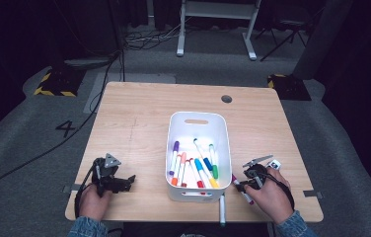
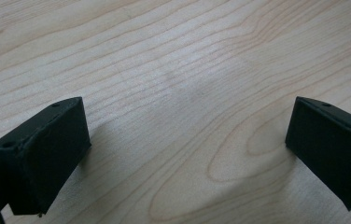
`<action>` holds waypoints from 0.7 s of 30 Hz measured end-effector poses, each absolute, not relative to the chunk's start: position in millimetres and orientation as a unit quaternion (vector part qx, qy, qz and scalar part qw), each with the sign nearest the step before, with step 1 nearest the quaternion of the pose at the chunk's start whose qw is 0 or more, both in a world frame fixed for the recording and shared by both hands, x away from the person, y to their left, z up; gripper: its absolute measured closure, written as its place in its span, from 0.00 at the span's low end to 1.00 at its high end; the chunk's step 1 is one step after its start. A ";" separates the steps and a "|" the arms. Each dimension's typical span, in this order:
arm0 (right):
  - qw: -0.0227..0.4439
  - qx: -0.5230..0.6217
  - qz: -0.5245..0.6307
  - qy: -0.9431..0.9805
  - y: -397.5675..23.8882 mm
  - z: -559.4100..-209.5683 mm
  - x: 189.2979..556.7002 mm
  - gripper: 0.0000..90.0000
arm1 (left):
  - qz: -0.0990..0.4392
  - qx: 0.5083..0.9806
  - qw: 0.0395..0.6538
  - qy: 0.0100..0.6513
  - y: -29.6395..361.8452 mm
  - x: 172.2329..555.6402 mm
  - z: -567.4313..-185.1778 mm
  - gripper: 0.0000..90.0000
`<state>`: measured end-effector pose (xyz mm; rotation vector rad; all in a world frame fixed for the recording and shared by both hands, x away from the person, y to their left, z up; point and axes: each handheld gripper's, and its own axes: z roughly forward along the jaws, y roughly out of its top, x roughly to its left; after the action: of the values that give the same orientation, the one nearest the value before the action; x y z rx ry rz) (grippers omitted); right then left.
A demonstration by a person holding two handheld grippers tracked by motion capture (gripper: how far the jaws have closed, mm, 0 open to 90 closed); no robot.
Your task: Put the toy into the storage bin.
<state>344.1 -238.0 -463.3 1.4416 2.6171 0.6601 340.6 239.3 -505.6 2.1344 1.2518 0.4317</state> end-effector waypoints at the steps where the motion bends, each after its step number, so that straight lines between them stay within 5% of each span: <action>1: 0.043 0.471 0.218 0.854 -238.7 -462.1 344.3 0.86 | 0.163 0.808 0.310 0.474 239.2 340.6 -505.6 0.00; 21: 0.054 0.481 0.289 0.826 -253.3 -418.9 341.8 0.86 | 0.163 0.808 0.310 0.474 239.2 340.6 -505.5 0.00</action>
<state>341.8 -253.3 -418.9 1.4604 2.5085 0.8782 340.6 239.2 -505.5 2.1346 1.2525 0.4311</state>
